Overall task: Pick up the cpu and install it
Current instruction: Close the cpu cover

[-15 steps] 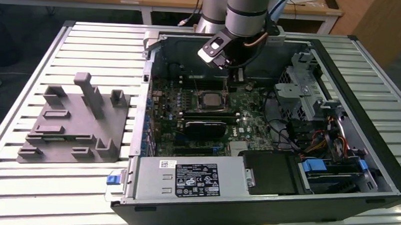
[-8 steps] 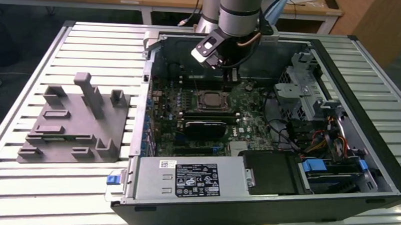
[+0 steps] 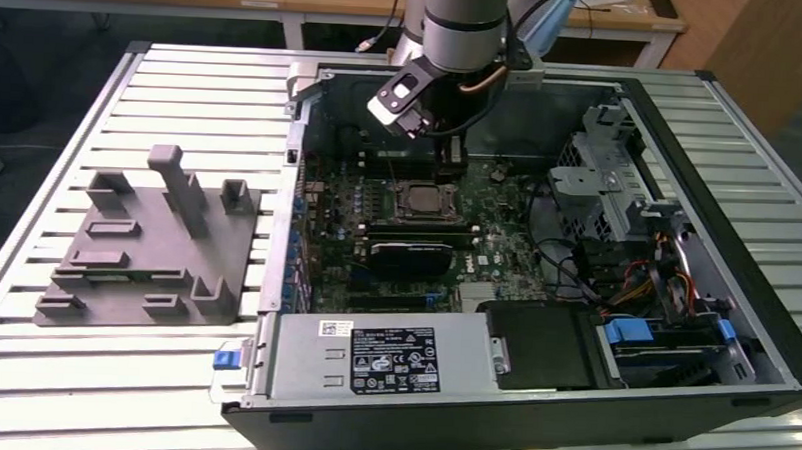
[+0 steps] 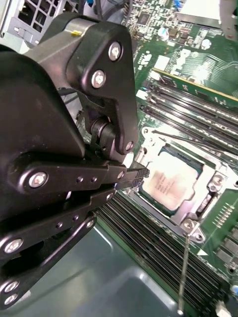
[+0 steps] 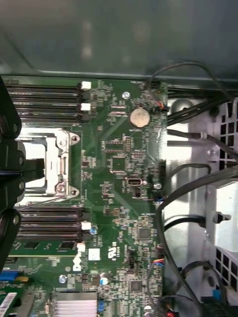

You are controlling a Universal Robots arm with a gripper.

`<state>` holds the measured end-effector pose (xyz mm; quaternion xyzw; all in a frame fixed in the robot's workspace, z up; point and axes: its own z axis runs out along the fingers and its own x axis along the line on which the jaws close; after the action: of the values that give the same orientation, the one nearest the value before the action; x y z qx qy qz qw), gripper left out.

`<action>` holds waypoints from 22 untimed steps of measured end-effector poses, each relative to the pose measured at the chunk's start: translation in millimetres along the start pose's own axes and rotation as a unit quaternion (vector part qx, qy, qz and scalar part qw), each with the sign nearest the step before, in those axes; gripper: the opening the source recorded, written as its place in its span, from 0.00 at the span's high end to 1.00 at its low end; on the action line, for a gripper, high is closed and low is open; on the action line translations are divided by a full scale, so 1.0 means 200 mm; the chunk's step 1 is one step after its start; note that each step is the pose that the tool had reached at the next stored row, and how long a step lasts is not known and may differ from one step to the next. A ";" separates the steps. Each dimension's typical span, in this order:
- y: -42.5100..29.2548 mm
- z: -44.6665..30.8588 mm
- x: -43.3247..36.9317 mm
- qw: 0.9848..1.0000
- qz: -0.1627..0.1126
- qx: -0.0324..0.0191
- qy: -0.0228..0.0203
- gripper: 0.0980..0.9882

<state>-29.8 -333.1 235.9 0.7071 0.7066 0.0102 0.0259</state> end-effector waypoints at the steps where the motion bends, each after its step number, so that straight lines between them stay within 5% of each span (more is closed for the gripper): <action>1: -0.005 0.001 0.000 1.000 0.000 0.000 0.000 0.99; 14: -0.059 0.032 0.000 1.000 0.000 0.000 0.000 0.99; 22: -0.061 0.034 0.001 1.000 -0.015 0.000 0.001 0.99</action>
<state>-41.7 -333.1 228.4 0.6967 0.7168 0.0106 0.0257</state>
